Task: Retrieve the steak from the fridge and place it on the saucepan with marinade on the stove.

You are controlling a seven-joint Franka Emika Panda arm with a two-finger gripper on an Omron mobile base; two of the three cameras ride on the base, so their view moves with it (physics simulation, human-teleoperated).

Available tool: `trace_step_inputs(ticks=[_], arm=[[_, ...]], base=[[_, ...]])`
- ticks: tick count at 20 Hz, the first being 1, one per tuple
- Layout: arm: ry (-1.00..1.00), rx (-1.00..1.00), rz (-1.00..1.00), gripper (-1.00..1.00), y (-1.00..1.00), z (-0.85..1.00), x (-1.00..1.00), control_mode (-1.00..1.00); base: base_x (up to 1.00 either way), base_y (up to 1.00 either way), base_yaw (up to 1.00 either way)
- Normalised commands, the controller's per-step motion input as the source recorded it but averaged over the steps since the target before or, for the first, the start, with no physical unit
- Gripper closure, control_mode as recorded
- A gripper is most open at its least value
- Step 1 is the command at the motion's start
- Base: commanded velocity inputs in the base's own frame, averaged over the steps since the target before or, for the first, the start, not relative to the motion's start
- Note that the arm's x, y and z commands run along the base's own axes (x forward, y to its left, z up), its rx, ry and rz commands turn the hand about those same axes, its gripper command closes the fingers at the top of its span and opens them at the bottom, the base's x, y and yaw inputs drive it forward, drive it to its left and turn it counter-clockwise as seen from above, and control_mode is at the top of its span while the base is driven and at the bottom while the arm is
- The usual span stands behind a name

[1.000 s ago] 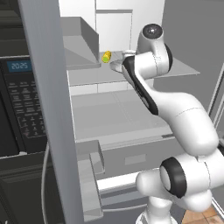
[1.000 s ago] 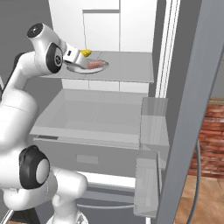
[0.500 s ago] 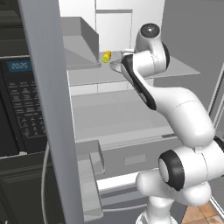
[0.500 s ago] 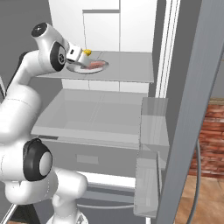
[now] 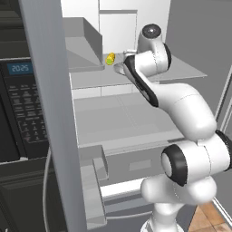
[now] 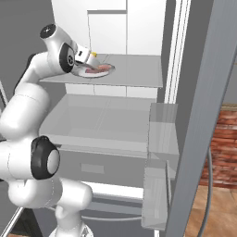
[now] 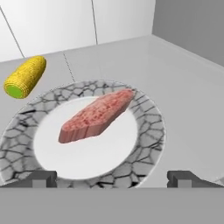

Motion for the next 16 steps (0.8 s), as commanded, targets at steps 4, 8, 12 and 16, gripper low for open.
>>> trace_step_inputs(ticks=[4,8,12,16], arm=[[0.0,0.0,0.0,-1.0,0.0,-0.17,0.34,-1.0],[0.0,0.0,0.0,-1.0,0.0,-0.15,0.43,-1.0],[0.0,0.0,0.0,-1.0,0.0,0.0,0.42,-1.0],[0.0,0.0,0.0,-1.0,0.0,0.0,0.28,-1.0]], base=[[0.0,0.0,0.0],[0.0,0.0,0.0],[0.0,0.0,0.0],[0.0,0.0,0.0]])
